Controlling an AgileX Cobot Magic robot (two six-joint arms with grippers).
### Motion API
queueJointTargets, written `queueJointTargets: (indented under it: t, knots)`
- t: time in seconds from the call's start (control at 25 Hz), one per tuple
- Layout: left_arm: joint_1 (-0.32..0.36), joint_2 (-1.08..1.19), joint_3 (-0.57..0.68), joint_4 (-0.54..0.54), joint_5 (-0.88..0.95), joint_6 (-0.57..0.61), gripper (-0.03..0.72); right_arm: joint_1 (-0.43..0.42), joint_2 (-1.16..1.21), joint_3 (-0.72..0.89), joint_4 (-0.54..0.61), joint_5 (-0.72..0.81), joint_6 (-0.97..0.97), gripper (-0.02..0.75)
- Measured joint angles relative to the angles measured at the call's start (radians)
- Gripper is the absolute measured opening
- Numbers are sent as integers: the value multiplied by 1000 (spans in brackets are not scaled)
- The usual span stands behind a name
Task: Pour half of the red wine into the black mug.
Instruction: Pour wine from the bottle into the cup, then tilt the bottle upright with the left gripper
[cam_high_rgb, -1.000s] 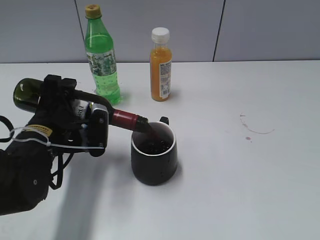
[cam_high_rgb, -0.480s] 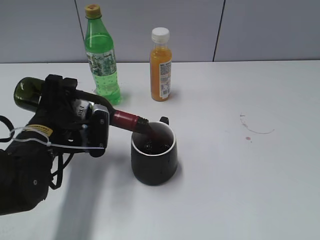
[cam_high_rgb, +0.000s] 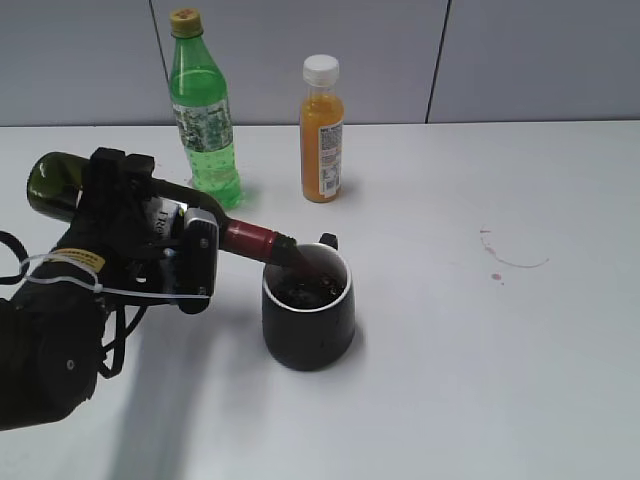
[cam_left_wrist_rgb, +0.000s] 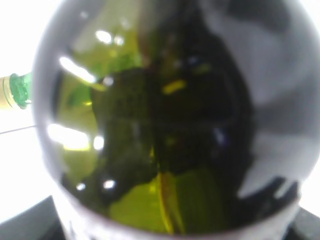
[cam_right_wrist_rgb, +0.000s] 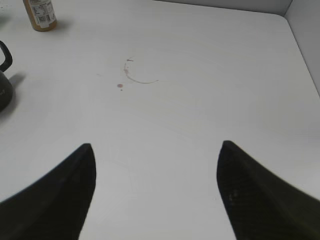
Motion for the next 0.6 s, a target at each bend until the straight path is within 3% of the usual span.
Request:
queueJointTargets:
  t: [0.28,0.6]
  knots:
    - [0,0,0,1,-1,-25,532,0,0,0,0,0,0,573]
    - [-1,0,0,48,-5,-415,532,0,0,0,0,0,0,573]
